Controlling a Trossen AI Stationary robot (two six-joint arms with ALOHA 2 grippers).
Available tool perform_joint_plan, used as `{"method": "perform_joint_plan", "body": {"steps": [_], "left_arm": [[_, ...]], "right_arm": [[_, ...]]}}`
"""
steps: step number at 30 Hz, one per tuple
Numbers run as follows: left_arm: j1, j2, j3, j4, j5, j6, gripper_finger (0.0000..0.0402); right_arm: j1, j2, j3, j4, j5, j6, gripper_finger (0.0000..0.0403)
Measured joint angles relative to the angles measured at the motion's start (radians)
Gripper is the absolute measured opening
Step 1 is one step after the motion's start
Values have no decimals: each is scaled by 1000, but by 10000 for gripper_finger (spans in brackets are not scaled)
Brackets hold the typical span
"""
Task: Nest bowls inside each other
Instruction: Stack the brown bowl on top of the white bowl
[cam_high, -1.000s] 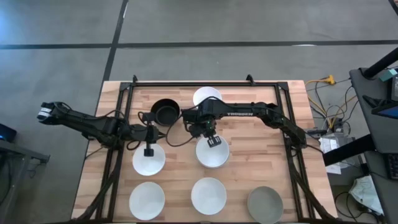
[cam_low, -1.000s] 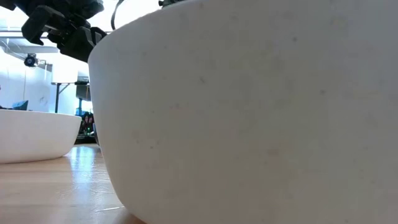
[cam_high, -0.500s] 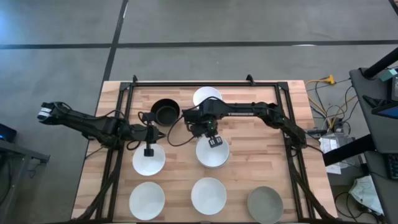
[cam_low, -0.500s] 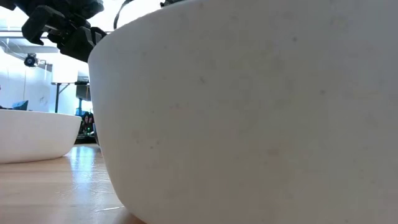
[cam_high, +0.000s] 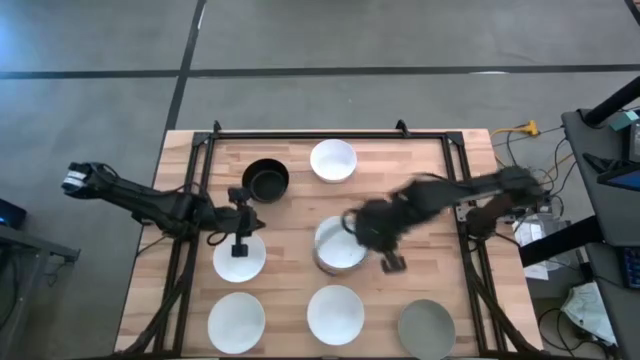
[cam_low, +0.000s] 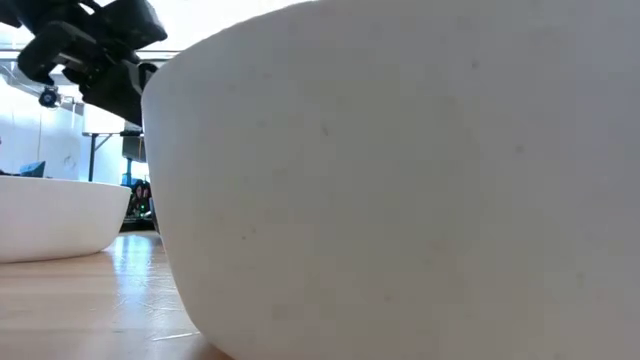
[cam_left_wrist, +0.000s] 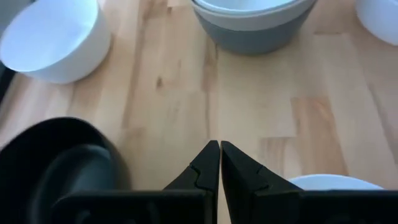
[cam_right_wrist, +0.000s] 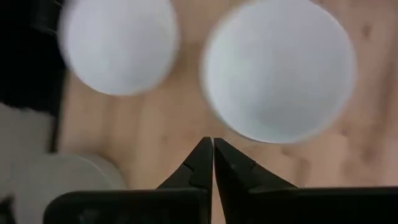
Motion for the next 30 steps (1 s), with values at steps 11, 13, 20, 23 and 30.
{"method": "perform_joint_plan", "body": {"steps": [11, 13, 20, 23, 30], "left_arm": [[-41, 18, 13, 224, 2, 88, 1], [-41, 18, 13, 291, 2, 130, 1], [-41, 37, 13, 493, 13, 293, 1], [-41, 55, 13, 554, 15, 371, 1], [-39, 111, 12, 703, 15, 529, 1]], "right_arm": [[367, -412, -607, 673, 233, 273, 9], [386, -447, -679, 768, 243, 310, 9], [387, -500, -812, 792, 251, 380, 36], [387, -496, -824, 760, 248, 379, 71], [392, -439, -779, 562, 201, 347, 147]]}}
